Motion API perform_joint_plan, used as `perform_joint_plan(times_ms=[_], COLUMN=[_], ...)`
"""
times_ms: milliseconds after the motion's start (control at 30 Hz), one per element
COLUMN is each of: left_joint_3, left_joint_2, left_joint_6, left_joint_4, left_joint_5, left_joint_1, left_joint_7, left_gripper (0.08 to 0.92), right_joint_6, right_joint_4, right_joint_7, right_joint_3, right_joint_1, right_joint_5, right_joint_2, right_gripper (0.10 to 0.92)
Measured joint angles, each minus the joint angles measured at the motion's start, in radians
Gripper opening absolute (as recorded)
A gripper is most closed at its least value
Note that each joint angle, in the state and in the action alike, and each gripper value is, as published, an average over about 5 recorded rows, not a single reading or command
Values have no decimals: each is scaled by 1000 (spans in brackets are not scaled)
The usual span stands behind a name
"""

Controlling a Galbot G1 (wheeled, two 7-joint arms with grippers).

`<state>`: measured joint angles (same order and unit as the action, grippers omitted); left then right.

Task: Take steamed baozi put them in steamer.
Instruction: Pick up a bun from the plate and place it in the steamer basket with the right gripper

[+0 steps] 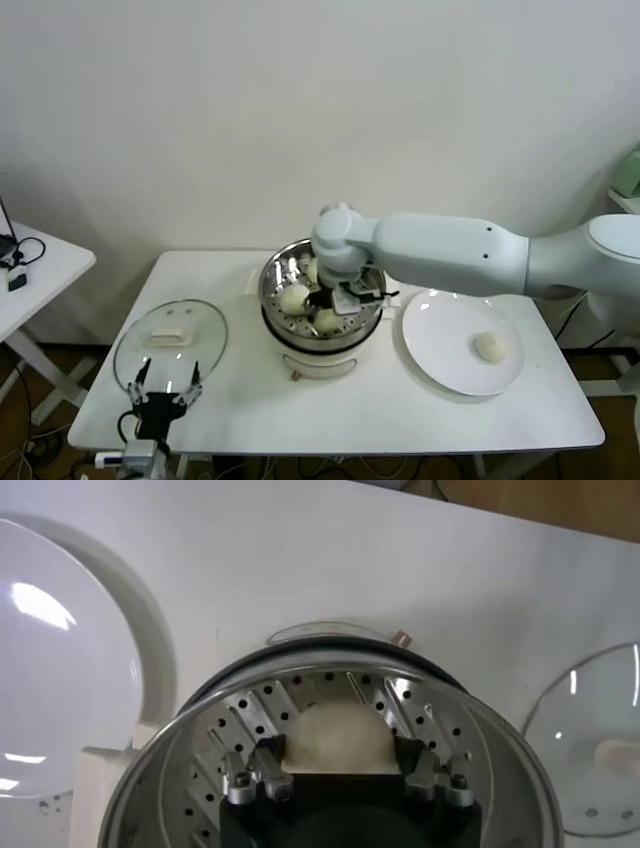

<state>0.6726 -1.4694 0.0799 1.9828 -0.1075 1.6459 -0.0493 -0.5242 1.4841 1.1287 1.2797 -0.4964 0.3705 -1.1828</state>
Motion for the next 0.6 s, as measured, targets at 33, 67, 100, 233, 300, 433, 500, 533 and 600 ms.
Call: perform_joint_plan(times_ms=[33,67,100,233,300,433,500,533,600], left_joint_3=[0,0,0,-2,-4,-4,-4,-4,-5], left_joint_2=[0,0,0,-1,-1,-1,-1,-1,-1], left_joint_6=[0,0,0,0,1,2,3,3,4], left_joint_4=[0,0,0,0,0,0,-1,-1,-2], left_joint_5=[0,0,0,0,-1,-1,-1,-1,-2], left_joint_1=[0,0,0,-1,-2,-4,-5,-5,-6], left_joint_7=[0,0,0,-1,-1,-1,-1,-1,-1], left_gripper=[823,823,823,823,823,823,823,823,823], right_joint_6=[-3,-5,-8,-22,-28,-34,-36,-37,-39], right_joint_4=[1,3,3,3,3,3,3,3,3], right_joint_7=[0,0,0,0,0,-1,-2,-3,-6], right_joint_3=[1,1,1,-6,-9,-11,-11,-11,-11], right_joint_1=[2,4,6,16,20,26,29,30,32], right_joint_5=[3,6,10,29,37,44,45,45,46], right_joint_2=[3,6,9,15,17,21,23,23,24], right_gripper=[709,710,711,712,712,713,713,712,721])
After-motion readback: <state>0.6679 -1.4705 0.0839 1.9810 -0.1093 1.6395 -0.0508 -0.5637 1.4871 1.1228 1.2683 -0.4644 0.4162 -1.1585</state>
